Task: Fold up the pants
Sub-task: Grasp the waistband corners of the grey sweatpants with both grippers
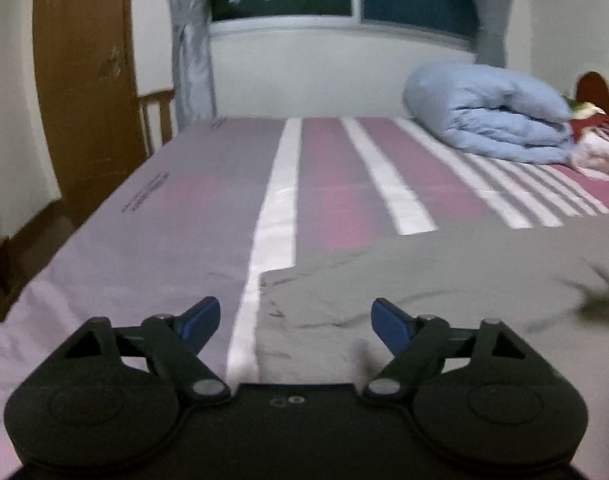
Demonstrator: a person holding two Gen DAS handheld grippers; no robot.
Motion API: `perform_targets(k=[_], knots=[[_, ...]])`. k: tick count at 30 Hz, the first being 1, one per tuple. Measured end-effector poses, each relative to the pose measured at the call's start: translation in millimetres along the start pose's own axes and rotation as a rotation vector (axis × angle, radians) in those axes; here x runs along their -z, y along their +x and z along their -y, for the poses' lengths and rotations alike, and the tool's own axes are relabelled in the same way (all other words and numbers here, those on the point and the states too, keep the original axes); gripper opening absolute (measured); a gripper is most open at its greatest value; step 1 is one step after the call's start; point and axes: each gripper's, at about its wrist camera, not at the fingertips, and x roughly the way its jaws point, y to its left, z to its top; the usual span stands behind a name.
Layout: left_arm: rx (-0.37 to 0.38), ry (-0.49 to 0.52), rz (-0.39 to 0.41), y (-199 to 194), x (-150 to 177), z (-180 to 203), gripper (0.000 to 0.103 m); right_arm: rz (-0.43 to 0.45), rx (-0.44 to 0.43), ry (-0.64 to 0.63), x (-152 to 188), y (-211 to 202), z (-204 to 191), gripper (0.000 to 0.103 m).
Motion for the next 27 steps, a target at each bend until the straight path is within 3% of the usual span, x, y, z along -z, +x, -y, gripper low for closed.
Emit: perform_targets(k=[4, 8, 10, 11, 16, 20, 22, 23, 27], knots=[[0.049, 0.000, -0.067, 54, -8, -17, 0.074, -0.066, -0.029, -0.080, 21, 77, 7, 0.103], [0.010, 0.095, -0.162, 109, -11, -27, 0.070, -0.128, -0.040, -0.145, 26, 141, 19, 0.100], [0.038, 0.072, -0.166, 124, -13, -33, 0.069, -0.177, -0.041, -0.126, 28, 169, 33, 0.071], [0.054, 0.062, -0.163, 129, -13, -36, 0.069, -0.199, -0.053, -0.108, 30, 181, 40, 0.068], [0.099, 0.023, -0.170, 152, -10, -42, 0.073, -0.208, -0.083, -0.127, 38, 206, 54, 0.068], [0.136, -0.003, -0.182, 166, -12, -46, 0.074, -0.279, -0.067, -0.173, 47, 222, 51, 0.068], [0.170, -0.020, -0.191, 171, -16, -48, 0.061, -0.296, -0.070, -0.173, 49, 229, 54, 0.068], [0.208, -0.031, -0.193, 172, -18, -49, 0.038, -0.299, -0.073, -0.170, 49, 231, 55, 0.068], [0.216, -0.021, -0.189, 178, -21, -45, 0.033, -0.324, -0.082, -0.165, 54, 237, 58, 0.067]])
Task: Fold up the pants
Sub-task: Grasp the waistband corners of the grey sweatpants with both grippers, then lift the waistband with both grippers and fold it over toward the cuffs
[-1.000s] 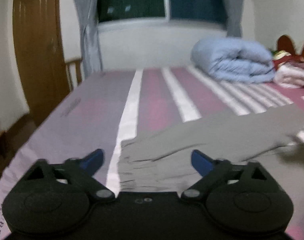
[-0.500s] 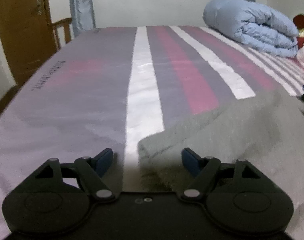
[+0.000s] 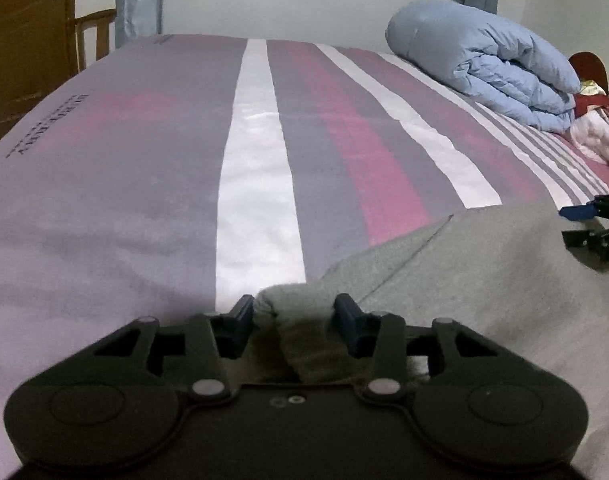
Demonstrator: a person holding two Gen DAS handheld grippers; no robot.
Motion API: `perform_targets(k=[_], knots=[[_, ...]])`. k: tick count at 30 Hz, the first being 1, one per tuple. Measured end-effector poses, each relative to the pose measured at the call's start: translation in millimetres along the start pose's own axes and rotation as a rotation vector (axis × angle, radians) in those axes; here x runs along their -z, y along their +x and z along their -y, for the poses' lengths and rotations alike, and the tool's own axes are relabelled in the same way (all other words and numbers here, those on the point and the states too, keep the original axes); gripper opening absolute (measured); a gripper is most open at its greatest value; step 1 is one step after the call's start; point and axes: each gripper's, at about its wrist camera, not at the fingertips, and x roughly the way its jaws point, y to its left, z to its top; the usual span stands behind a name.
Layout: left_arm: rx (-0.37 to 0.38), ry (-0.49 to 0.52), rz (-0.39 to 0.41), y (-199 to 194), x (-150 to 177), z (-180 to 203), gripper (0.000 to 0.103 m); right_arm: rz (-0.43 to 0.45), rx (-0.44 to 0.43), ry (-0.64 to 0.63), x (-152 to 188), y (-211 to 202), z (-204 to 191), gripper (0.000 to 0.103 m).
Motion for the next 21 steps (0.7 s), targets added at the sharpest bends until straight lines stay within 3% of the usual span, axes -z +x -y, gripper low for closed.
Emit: perform_targets(k=[2, 3, 5, 6, 13, 21], knots=[[0.019, -0.020, 0.001, 1, 0, -4, 0.030, -0.008, -0.014, -0.013, 1, 2, -1, 0.061], [0.029, -0.025, 0.006, 0, 1, -5, 0.022, -0.010, -0.025, -0.032, 0, 3, -2, 0.052], [0.034, -0.019, 0.020, -2, 1, -3, 0.019, -0.023, -0.032, -0.051, -2, 3, -5, 0.029], [0.029, -0.012, 0.034, -4, 2, -1, 0.016, -0.026, -0.025, -0.065, -4, 2, -6, 0.012], [0.046, -0.040, 0.159, -40, 9, 0, 0.014, 0.056, 0.006, -0.092, -8, -42, -15, 0.008], [0.088, -0.021, 0.392, -138, 32, 19, 0.014, 0.246, 0.075, -0.184, 12, -156, -68, 0.009]])
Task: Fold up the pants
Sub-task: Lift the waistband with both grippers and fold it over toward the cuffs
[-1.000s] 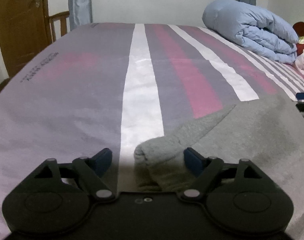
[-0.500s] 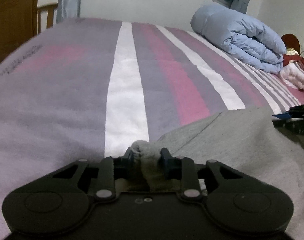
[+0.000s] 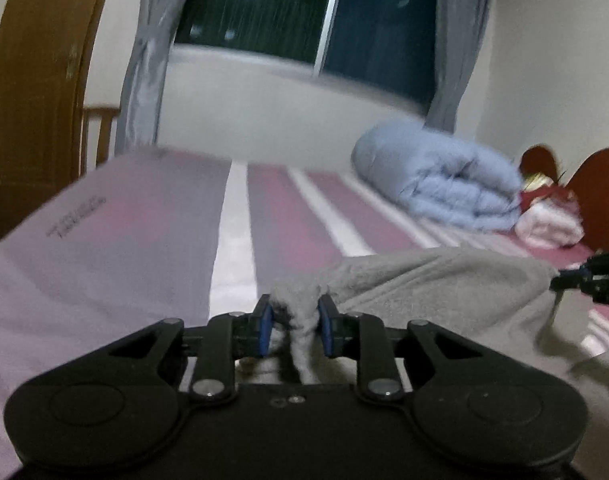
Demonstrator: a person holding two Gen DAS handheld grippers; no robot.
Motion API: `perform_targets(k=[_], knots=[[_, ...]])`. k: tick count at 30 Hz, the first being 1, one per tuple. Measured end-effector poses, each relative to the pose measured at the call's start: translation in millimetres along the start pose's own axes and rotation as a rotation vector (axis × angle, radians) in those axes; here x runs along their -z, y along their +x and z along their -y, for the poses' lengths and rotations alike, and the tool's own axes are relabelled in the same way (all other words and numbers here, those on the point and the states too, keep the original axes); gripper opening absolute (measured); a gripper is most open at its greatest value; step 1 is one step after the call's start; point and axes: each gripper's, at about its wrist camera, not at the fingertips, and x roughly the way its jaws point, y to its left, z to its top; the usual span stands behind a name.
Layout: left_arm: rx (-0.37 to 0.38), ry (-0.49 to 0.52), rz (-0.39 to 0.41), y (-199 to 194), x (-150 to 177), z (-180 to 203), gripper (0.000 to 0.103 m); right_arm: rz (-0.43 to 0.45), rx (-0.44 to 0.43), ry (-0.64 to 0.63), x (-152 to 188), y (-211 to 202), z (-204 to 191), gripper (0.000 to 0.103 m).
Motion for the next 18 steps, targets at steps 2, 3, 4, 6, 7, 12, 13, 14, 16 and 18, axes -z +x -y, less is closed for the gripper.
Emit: perform_targets(k=[2, 3, 4, 6, 7, 12, 13, 14, 16, 18], knots=[[0.012, 0.005, 0.029, -25, 3, 11, 0.014, 0.032, 0.016, -0.012, 4, -32, -16, 0.008], [0.011, 0.021, 0.030, -35, 6, 17, 0.014, 0.043, 0.026, -0.023, 8, -48, -26, 0.008], [0.012, 0.028, 0.032, -45, 9, 23, 0.014, 0.052, 0.036, -0.035, 12, -62, -36, 0.008], [0.014, 0.032, 0.026, -63, 19, 33, 0.014, 0.062, 0.049, -0.047, 23, -86, -54, 0.008], [0.009, 0.039, 0.016, -71, 26, 38, 0.014, 0.060, 0.051, -0.042, 33, -98, -66, 0.008], [-0.035, 0.003, -0.052, -105, 74, 49, 0.023, 0.022, 0.057, -0.009, 81, -136, -116, 0.009], [-0.066, -0.018, -0.069, -109, 83, 47, 0.025, -0.006, 0.058, -0.007, 92, -140, -127, 0.009], [-0.100, -0.043, -0.092, -112, 92, 45, 0.026, -0.028, 0.058, -0.008, 102, -143, -137, 0.009], [-0.161, -0.087, -0.137, -116, 106, 41, 0.028, -0.043, 0.084, -0.021, 119, -152, -154, 0.010], [-0.188, -0.133, -0.161, -122, 113, 39, 0.028, -0.041, 0.076, 0.029, 127, -164, -159, 0.010]])
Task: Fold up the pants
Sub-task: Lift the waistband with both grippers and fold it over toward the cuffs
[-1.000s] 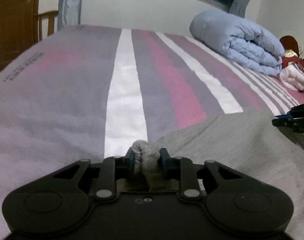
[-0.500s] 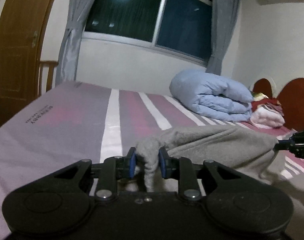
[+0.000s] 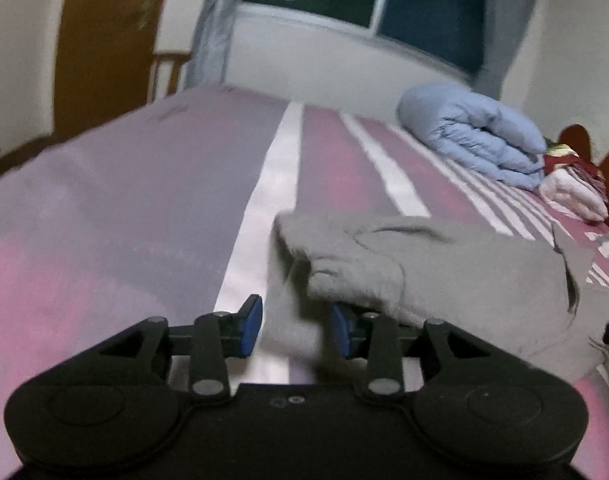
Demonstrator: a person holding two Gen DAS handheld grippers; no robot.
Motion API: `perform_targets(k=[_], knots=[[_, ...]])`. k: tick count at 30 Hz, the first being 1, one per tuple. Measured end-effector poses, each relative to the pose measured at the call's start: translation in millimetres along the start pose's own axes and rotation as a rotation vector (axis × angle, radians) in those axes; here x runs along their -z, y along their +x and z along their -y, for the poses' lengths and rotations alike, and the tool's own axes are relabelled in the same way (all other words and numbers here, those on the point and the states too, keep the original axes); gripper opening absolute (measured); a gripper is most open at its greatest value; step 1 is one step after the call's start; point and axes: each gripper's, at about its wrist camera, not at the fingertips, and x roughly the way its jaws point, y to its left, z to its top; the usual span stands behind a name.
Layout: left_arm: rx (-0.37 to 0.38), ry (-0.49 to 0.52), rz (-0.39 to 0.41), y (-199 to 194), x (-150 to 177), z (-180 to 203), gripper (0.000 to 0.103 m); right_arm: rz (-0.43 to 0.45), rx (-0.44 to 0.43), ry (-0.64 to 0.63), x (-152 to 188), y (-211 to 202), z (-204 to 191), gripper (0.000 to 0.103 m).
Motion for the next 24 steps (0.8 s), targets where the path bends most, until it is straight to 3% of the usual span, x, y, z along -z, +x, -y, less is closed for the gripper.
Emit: perform_targets(k=[3, 4, 5, 6, 7, 10, 12, 13, 15, 19, 24], knots=[[-0.001, -0.093, 0.023, -16, 0, -3, 0.033, 0.031, 0.030, 0.123, 0, -18, 7, 0.012], [0.002, -0.120, 0.038, -21, -1, -1, 0.036, 0.045, 0.046, 0.165, -3, -22, 11, 0.030], [0.008, -0.143, 0.057, -26, -3, 2, 0.052, 0.064, 0.070, 0.204, -6, -25, 13, 0.047], [0.014, -0.164, 0.076, -30, -6, 6, 0.068, 0.087, 0.085, 0.239, -10, -27, 16, 0.080], [0.028, -0.185, 0.096, -33, -7, 10, 0.072, 0.111, 0.096, 0.275, -13, -27, 21, 0.089], [0.094, -0.265, 0.095, -30, -6, 15, 0.069, 0.110, 0.057, 0.447, -22, -22, 37, 0.087], [0.127, -0.357, 0.066, -21, -5, 10, 0.047, 0.093, 0.033, 0.590, -23, -12, 48, 0.080], [0.146, -0.404, 0.048, -14, -4, 6, 0.044, 0.078, 0.017, 0.646, -22, -4, 59, 0.072], [0.185, -0.482, 0.035, -4, -1, -4, 0.040, 0.048, -0.032, 0.800, -18, 10, 73, 0.065], [0.186, -0.509, 0.013, 6, 7, -14, 0.040, 0.024, -0.071, 0.942, -14, 23, 94, 0.065], [0.160, -0.524, 0.008, 15, 6, -16, 0.039, -0.008, -0.086, 0.987, -19, 46, 107, 0.065]])
